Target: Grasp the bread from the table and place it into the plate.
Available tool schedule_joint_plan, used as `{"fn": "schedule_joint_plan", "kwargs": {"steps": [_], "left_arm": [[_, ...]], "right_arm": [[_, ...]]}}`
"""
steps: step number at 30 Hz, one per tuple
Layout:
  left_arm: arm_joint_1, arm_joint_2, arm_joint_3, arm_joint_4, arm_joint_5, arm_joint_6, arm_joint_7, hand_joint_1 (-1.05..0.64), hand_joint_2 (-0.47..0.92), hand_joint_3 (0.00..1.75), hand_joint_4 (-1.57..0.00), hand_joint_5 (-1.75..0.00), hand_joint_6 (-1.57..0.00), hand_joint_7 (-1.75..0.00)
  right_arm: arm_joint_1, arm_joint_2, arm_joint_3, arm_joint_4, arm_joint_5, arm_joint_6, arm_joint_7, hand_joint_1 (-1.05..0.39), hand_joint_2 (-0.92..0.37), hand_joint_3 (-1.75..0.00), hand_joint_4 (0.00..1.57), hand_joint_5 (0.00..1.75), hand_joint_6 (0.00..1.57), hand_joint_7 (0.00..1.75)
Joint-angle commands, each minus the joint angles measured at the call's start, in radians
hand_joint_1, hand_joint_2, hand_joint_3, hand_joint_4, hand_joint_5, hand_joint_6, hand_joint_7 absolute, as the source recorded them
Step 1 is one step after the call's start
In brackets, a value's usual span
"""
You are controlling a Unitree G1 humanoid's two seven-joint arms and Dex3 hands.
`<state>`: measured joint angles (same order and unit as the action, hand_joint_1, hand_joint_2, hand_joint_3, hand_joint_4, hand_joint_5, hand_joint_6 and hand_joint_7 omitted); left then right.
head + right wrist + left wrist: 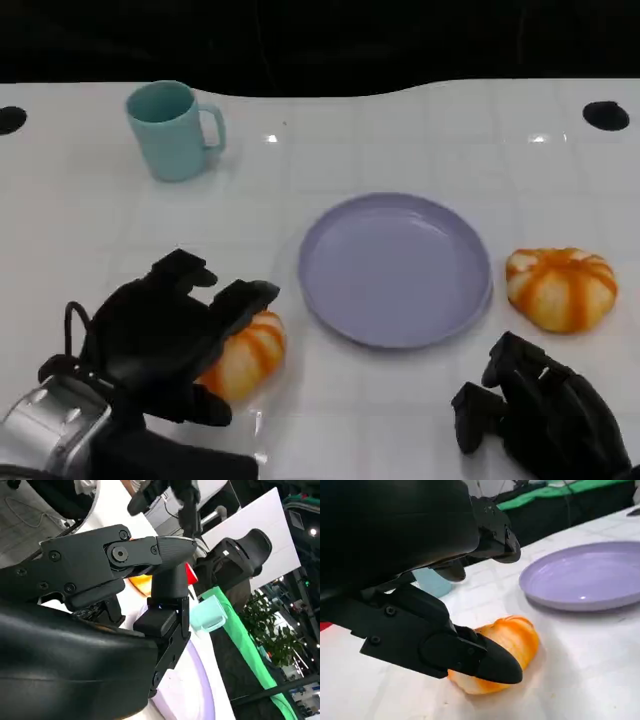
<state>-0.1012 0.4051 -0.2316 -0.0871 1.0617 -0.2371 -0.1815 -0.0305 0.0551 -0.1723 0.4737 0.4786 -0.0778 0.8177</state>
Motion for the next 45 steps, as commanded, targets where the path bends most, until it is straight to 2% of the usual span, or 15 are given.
{"fn": "schedule_joint_plan", "kwargs": {"steps": [1,16,25,30,39,45], "left_arm": [[-0.056,0.029,-0.047,0.078,0.009,0.03,0.007,-0.76,0.87,0.01,0.0,-0.76,-0.16,-0.21],[-0.15,0.046,-0.141,0.195,-0.065,0.103,-0.108,-0.76,0.83,0.0,0.0,-0.78,-0.2,-0.16],[-0.235,0.026,-0.2,0.35,-0.086,0.13,-0.096,-0.74,0.81,0.0,0.0,-0.74,-0.21,-0.14],[-0.276,0.01,-0.227,0.441,-0.093,0.129,-0.028,-0.7,0.84,0.02,0.0,-0.72,-0.19,-0.12],[-0.334,-0.02,-0.256,0.599,-0.138,0.096,0.102,-0.57,0.88,0.03,-0.07,-0.72,-0.26,-0.09],[-0.367,-0.025,-0.283,0.676,-0.141,0.057,0.187,-0.53,0.89,0.04,-0.14,-0.79,-0.33,-0.09]], "right_arm": [[0.011,-0.013,0.003,-0.024,0.004,0.0,0.0,-0.55,-0.92,-0.25,0.76,1.71,0.67,1.46],[0.017,-0.013,0.003,-0.039,0.01,0.018,-0.009,-0.56,-0.92,-0.22,0.77,1.71,0.67,1.45],[0.013,-0.015,0.002,-0.033,0.008,0.013,-0.005,-0.56,-0.92,-0.22,0.77,1.71,0.66,1.46],[0.016,-0.015,0.002,-0.036,0.008,0.019,-0.007,-0.57,-0.92,-0.23,0.78,1.7,0.67,1.45],[0.021,-0.015,0.002,-0.042,0.011,0.025,-0.006,-0.55,-0.92,-0.23,0.78,1.7,0.67,1.44],[0.017,-0.016,0.0,-0.037,0.012,0.024,-0.003,-0.55,-0.92,-0.23,0.78,1.7,0.67,1.44]]}}
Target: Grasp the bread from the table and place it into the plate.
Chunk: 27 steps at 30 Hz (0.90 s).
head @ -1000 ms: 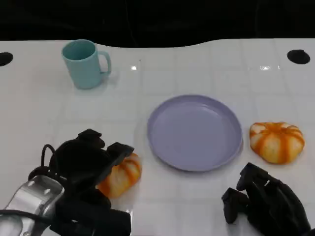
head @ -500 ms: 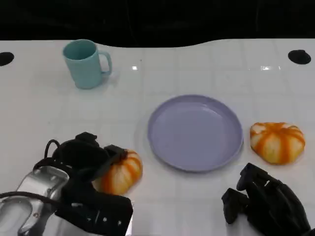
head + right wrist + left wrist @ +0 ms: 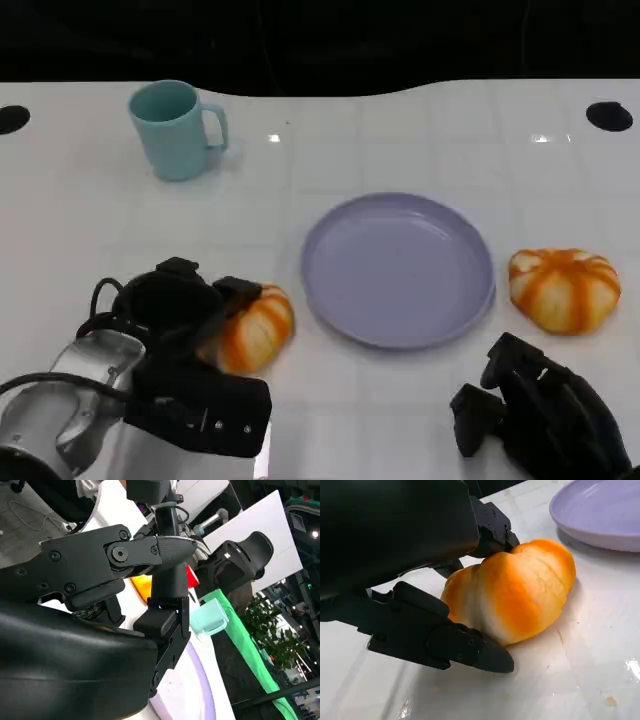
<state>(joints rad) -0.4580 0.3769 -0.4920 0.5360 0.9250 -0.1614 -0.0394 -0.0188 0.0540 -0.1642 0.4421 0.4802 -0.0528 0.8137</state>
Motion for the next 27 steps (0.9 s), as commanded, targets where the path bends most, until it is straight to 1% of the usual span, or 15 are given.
{"fn": "schedule_joint_plan", "kwargs": {"steps": [1,2,3,5,6,8,9,10,11,12,13,14,16,18,27], "left_arm": [[-0.015,0.004,-0.028,0.063,-0.003,-0.029,0.066,-0.5,0.89,0.05,-0.17,-0.81,-0.35,-0.1],[-0.02,0.005,-0.035,0.08,0.004,-0.043,0.111,-0.45,0.9,0.07,-0.28,-0.87,-0.44,-0.13],[-0.027,0.004,-0.041,0.108,0.008,-0.066,0.168,-0.41,0.86,0.2,-0.37,-0.94,-0.53,-0.11],[-0.042,0.0,-0.056,0.168,0.014,-0.105,0.266,-0.34,0.64,0.76,-0.6,-1.03,-0.77,-0.08],[-0.052,-0.004,-0.065,0.201,0.019,-0.119,0.31,-0.33,0.62,0.88,-0.67,-1.12,-0.87,-0.1],[-0.072,-0.015,-0.083,0.275,0.032,-0.153,0.416,-0.36,0.66,0.94,-0.81,-1.33,-1.09,-0.17],[-0.081,-0.02,-0.093,0.31,0.037,-0.169,0.465,-0.36,0.66,0.98,-0.85,-1.43,-1.16,-0.22],[-0.09,-0.023,-0.104,0.339,0.043,-0.182,0.511,-0.36,0.65,1.01,-0.86,-1.56,-1.18,-0.34],[-0.099,-0.025,-0.119,0.366,0.056,-0.191,0.564,-0.35,0.63,1.0,-0.9,-1.67,-1.06,-0.78],[-0.108,-0.028,-0.134,0.394,0.069,-0.2,0.622,-0.36,0.63,0.93,-0.92,-1.71,-0.92,-1.18],[-0.117,-0.032,-0.147,0.421,0.08,-0.209,0.674,-0.36,0.63,0.86,-0.95,-1.73,-0.83,-1.51],[-0.127,-0.036,-0.159,0.449,0.087,-0.218,0.719,-0.36,0.64,0.84,-0.96,-1.74,-0.81,-1.63],[-0.143,-0.045,-0.179,0.499,0.093,-0.225,0.781,-0.34,0.67,0.83,-0.97,-1.74,-0.78,-1.72],[-0.157,-0.052,-0.196,0.538,0.101,-0.229,0.836,-0.32,0.7,0.87,-0.95,-1.75,-0.74,-1.74],[-0.182,-0.073,-0.24,0.629,0.111,-0.274,1.14,-0.22,0.6,1.1,-0.9,-1.75,-0.68,-1.75]], "right_arm": [[0.003,-0.015,-0.008,-0.003,0.012,0.0,0.001,-0.56,-0.92,-0.23,0.78,1.7,0.67,1.44],[0.002,-0.015,-0.009,-0.001,0.011,0.0,0.0,-0.56,-0.92,-0.23,0.78,1.7,0.68,1.44],[0.0,-0.016,-0.009,0.002,0.009,-0.004,0.001,-0.56,-0.92,-0.23,0.78,1.7,0.68,1.44],[0.002,-0.016,-0.008,0.001,0.006,-0.008,-0.001,-0.56,-0.92,-0.23,0.78,1.7,0.68,1.44],[0.002,-0.016,-0.008,0.001,0.007,-0.006,0.0,-0.56,-0.92,-0.23,0.78,1.7,0.68,1.45],[0.004,-0.015,-0.008,-0.003,0.008,-0.003,-0.001,-0.56,-0.92,-0.23,0.77,1.7,0.67,1.45],[0.003,-0.016,-0.008,-0.003,0.009,-0.002,-0.001,-0.56,-0.92,-0.23,0.77,1.7,0.67,1.45],[0.001,-0.016,-0.009,-0.001,0.01,-0.002,0.0,-0.56,-0.92,-0.23,0.77,1.7,0.68,1.45],[-0.001,-0.016,-0.01,0.001,0.013,0.001,0.003,-0.56,-0.92,-0.23,0.77,1.7,0.68,1.44],[0.001,-0.016,-0.01,-0.001,0.013,0.003,0.001,-0.56,-0.92,-0.23,0.77,1.7,0.68,1.44],[0.002,-0.016,-0.01,-0.004,0.012,0.004,-0.002,-0.56,-0.92,-0.23,0.77,1.7,0.68,1.44],[0.004,-0.016,-0.009,-0.005,0.011,0.005,-0.003,-0.56,-0.92,-0.23,0.77,1.69,0.68,1.44],[0.002,-0.016,-0.01,-0.002,0.011,0.0,0.0,-0.56,-0.92,-0.23,0.77,1.7,0.68,1.43],[0.002,-0.015,-0.011,-0.002,0.011,-0.002,0.0,-0.56,-0.92,-0.23,0.77,1.7,0.68,1.43],[-0.003,-0.019,-0.013,0.003,0.008,-0.001,-0.002,-0.56,-0.92,-0.23,0.78,1.7,0.68,1.44]]}}
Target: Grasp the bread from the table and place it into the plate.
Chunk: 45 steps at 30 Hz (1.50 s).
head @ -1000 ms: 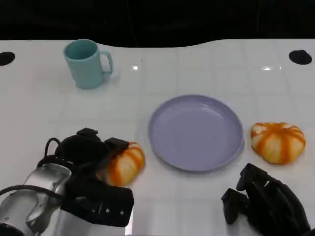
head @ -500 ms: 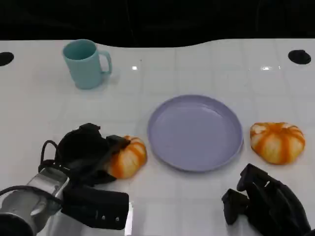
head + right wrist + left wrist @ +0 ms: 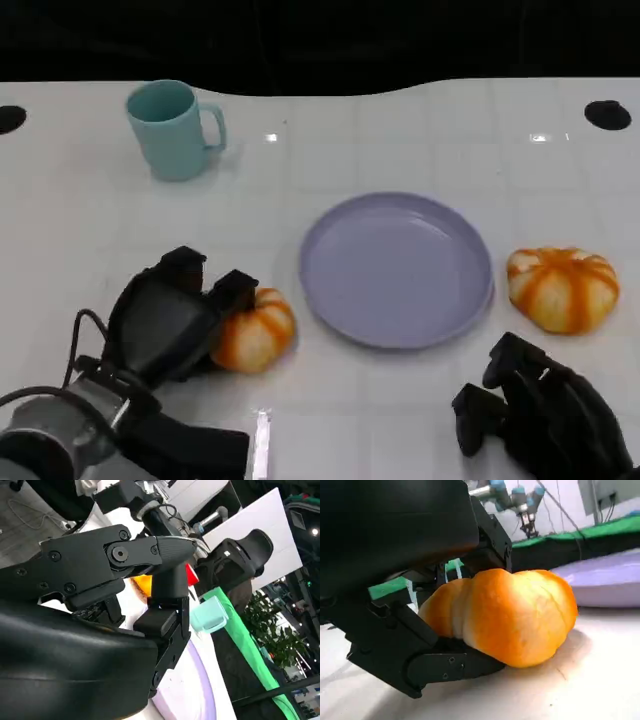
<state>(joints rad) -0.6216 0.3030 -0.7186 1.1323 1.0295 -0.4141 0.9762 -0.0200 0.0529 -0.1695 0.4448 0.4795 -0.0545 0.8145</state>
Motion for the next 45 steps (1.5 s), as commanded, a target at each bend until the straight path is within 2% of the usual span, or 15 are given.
{"fn": "schedule_joint_plan", "kwargs": {"steps": [1,5,14,21,25,30,34,41,45], "left_arm": [[-0.02,-0.003,-0.016,0.04,0.007,-0.022,0.156,-0.21,0.6,1.12,-0.9,-1.75,-0.68,-1.75],[-0.019,-0.011,0.003,0.036,-0.028,-0.046,0.181,-0.22,0.55,1.23,-0.9,-1.75,-0.69,-1.75],[0.009,-0.002,0.117,-0.111,-0.178,-0.17,0.067,-0.28,0.47,1.35,-0.9,-1.75,-0.67,-1.75],[0.024,0.011,0.191,-0.293,-0.213,-0.137,-0.012,-0.31,0.43,1.47,-0.95,-1.75,-0.73,-1.75],[0.012,0.008,0.216,-0.372,-0.222,-0.135,-0.08,-0.3,0.42,1.47,-0.97,-1.75,-0.76,-1.75],[-0.044,-0.021,0.211,-0.368,-0.234,-0.193,-0.189,-0.31,0.4,1.47,-0.98,-1.75,-0.77,-1.75],[-0.09,-0.064,0.205,-0.328,-0.25,-0.202,-0.301,-0.31,0.47,1.33,-0.96,-1.75,-0.78,-1.75],[-0.18,-0.14,0.187,-0.224,-0.239,-0.132,-0.423,-0.3,0.5,1.26,-0.97,-1.75,-0.81,-1.75],[-0.23,-0.176,0.145,-0.177,-0.186,-0.032,-0.445,-0.3,0.51,1.23,-0.96,-1.75,-0.78,-1.75]], "right_arm": [[0.0,-0.018,-0.007,-0.002,0.007,-0.001,-0.004,-0.56,-0.92,-0.23,0.78,1.7,0.68,1.44],[0.004,-0.018,-0.008,-0.002,0.006,-0.005,0.003,-0.55,-0.92,-0.23,0.77,1.7,0.67,1.45],[0.005,-0.018,-0.007,-0.003,0.0,-0.005,-0.003,-0.55,-0.92,-0.24,0.76,1.72,0.67,1.47],[0.003,-0.015,-0.006,0.003,-0.003,-0.013,-0.002,-0.55,-0.92,-0.25,0.76,1.73,0.67,1.48],[-0.003,-0.015,-0.007,0.009,-0.002,-0.015,0.0,-0.55,-0.92,-0.26,0.76,1.73,0.66,1.48],[-0.004,-0.013,-0.008,0.013,0.0,-0.02,0.002,-0.55,-0.92,-0.26,0.75,1.71,0.66,1.47],[-0.003,-0.013,-0.009,0.013,0.002,-0.018,0.003,-0.54,-0.92,-0.26,0.75,1.71,0.66,1.47],[0.0,-0.01,-0.007,0.012,0.002,-0.023,0.005,-0.54,-0.92,-0.26,0.76,1.71,0.66,1.47],[-0.002,-0.008,-0.006,0.013,0.003,-0.019,0.002,-0.55,-0.92,-0.25,0.76,1.72,0.66,1.47]]}}
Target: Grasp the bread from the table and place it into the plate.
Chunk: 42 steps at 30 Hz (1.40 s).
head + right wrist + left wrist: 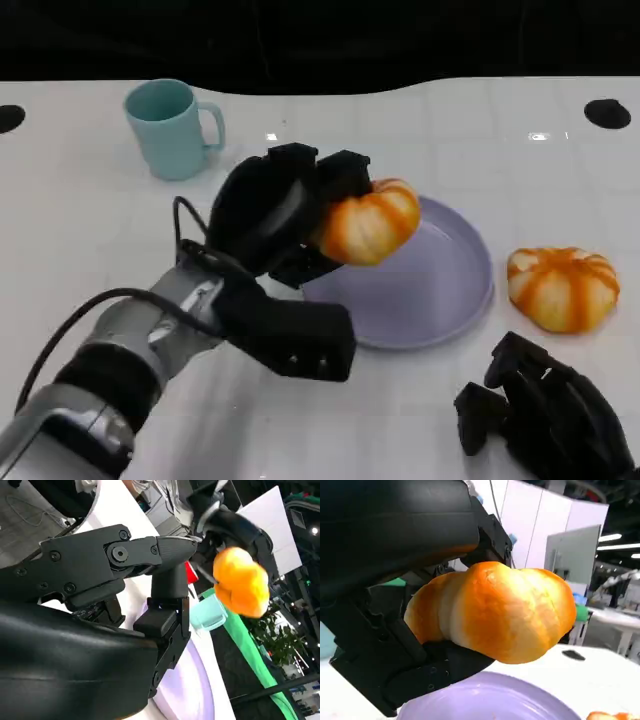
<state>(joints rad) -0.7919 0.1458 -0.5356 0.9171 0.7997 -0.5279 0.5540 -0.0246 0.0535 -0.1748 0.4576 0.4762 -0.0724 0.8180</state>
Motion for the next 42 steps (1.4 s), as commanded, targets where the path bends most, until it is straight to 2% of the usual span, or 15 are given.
{"fn": "schedule_joint_plan", "kwargs": {"steps": [1,4,6,10,12,14,16,17,18,20,23,26,29,33,42], "left_arm": [[-0.072,-0.028,-0.055,0.047,0.067,0.116,-0.018,-0.29,0.53,1.16,-0.95,-1.75,-0.76,-1.75],[-0.096,-0.058,-0.097,0.063,0.112,0.213,-0.034,-0.29,0.6,1.0,-0.94,-1.75,-0.74,-1.75],[-0.105,-0.076,-0.115,0.068,0.125,0.263,-0.057,-0.29,0.63,0.96,-0.95,-1.75,-0.72,-1.75],[-0.107,-0.11,-0.12,0.084,0.105,0.281,-0.081,-0.27,0.64,0.91,-0.93,-1.75,-0.71,-1.72],[-0.106,-0.121,-0.111,0.098,0.081,0.258,-0.083,-0.27,0.65,0.79,-0.92,-1.75,-0.73,-1.61],[-0.107,-0.133,-0.098,0.117,0.049,0.231,-0.102,-0.28,0.68,0.58,-0.84,-1.61,-0.84,-1.12],[-0.113,-0.138,-0.096,0.134,0.027,0.216,-0.15,-0.28,0.73,0.49,-0.8,-1.44,-0.85,-0.89],[-0.115,-0.139,-0.095,0.14,0.018,0.211,-0.174,-0.33,0.77,0.43,-0.71,-1.25,-0.72,-0.67],[-0.118,-0.14,-0.096,0.144,0.011,0.213,-0.202,-0.36,0.8,0.35,-0.69,-1.17,-0.69,-0.51],[-0.121,-0.139,-0.102,0.147,0.007,0.226,-0.254,-0.49,0.9,0.25,-0.53,-0.87,-0.55,-0.22],[-0.129,-0.134,-0.104,0.138,-0.005,0.257,-0.389,-0.75,0.92,0.41,-0.25,-0.6,-0.31,-0.03],[-0.129,-0.12,-0.11,0.105,-0.002,0.283,-0.48,-0.95,0.92,0.54,-0.07,-0.48,-0.18,0.0],[-0.124,-0.108,-0.12,0.075,0.008,0.304,-0.515,-1.03,0.92,0.63,-0.01,-0.4,-0.13,0.0],[-0.103,-0.078,-0.117,0.017,0.001,0.307,-0.545,-1.05,0.92,0.67,0.0,-0.29,-0.1,-0.01],[0.032,0.024,-0.013,-0.203,-0.15,0.208,-0.627,-1.0,0.92,0.64,-0.05,-0.34,-0.17,-0.04]], "right_arm": [[0.004,-0.007,-0.001,-0.001,0.008,0.001,-0.004,-0.55,-0.92,-0.25,0.76,1.71,0.66,1.46],[0.007,-0.006,0.002,-0.003,0.005,-0.007,0.0,-0.54,-0.92,-0.25,0.76,1.7,0.66,1.45],[0.01,-0.004,0.004,-0.009,0.003,-0.009,-0.003,-0.54,-0.92,-0.25,0.76,1.71,0.66,1.45],[0.011,-0.002,0.005,-0.01,0.004,-0.008,-0.006,-0.55,-0.92,-0.26,0.76,1.72,0.67,1.46],[0.009,-0.002,0.004,-0.006,0.007,-0.009,0.0,-0.55,-0.92,-0.25,0.76,1.71,0.66,1.46],[0.009,-0.002,0.004,-0.004,0.007,-0.011,0.001,-0.55,-0.92,-0.25,0.75,1.71,0.66,1.45],[0.011,-0.002,0.005,-0.007,0.007,-0.01,0.0,-0.55,-0.92,-0.25,0.75,1.7,0.66,1.45],[0.012,-0.002,0.005,-0.009,0.01,-0.006,0.001,-0.55,-0.92,-0.26,0.75,1.7,0.66,1.44],[0.013,-0.002,0.004,-0.01,0.012,-0.003,0.002,-0.54,-0.92,-0.26,0.75,1.7,0.66,1.44],[0.013,-0.002,0.005,-0.012,0.012,-0.002,0.0,-0.54,-0.92,-0.26,0.75,1.7,0.66,1.44],[0.014,-0.002,0.005,-0.015,0.014,0.009,-0.004,-0.54,-0.92,-0.25,0.75,1.7,0.66,1.44],[0.016,-0.002,0.006,-0.02,0.012,0.006,-0.005,-0.54,-0.92,-0.25,0.76,1.71,0.67,1.45],[0.015,-0.005,0.006,-0.018,0.01,0.003,-0.002,-0.54,-0.92,-0.25,0.76,1.72,0.66,1.46],[0.015,-0.005,0.006,-0.016,0.007,-0.005,-0.002,-0.55,-0.92,-0.25,0.75,1.71,0.66,1.46],[0.01,-0.003,0.006,-0.013,0.011,-0.005,-0.001,-0.56,-0.92,-0.25,0.77,1.71,0.67,1.45]]}}
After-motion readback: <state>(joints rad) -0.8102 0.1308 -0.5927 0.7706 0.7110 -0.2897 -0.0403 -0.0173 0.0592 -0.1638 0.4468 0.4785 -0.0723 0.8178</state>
